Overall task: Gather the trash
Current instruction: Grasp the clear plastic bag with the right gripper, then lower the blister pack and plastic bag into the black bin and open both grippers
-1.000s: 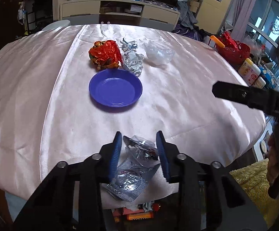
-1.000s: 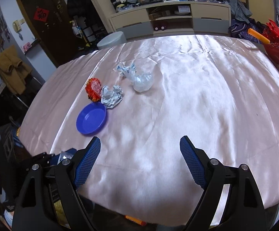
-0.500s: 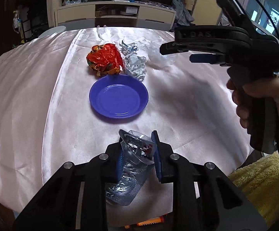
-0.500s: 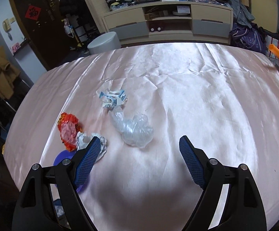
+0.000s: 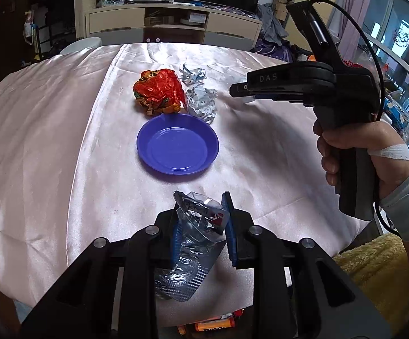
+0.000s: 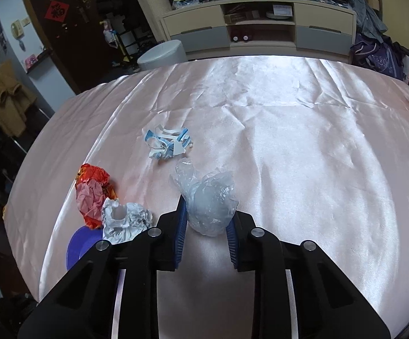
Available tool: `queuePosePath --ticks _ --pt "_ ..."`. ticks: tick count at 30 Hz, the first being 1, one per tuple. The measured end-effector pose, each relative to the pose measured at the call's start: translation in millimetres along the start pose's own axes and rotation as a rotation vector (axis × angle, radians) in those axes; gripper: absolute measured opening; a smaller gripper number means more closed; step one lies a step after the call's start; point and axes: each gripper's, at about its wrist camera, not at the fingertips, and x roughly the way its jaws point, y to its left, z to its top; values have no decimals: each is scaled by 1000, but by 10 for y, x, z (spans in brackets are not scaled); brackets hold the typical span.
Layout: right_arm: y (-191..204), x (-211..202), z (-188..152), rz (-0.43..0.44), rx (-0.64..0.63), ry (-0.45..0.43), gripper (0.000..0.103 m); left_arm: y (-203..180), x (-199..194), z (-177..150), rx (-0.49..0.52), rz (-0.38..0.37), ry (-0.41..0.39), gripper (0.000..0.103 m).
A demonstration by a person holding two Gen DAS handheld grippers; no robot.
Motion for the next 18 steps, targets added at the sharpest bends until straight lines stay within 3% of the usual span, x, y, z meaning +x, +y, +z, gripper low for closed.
queuePosePath --ticks 12,18 --pt "121 -958 -718 46 2 -53 27 -141 -506 -172 26 -16 -58 24" --pt "343 -1352 -1143 61 -55 -65 26 -206 -786 -465 6 -30 -53 24"
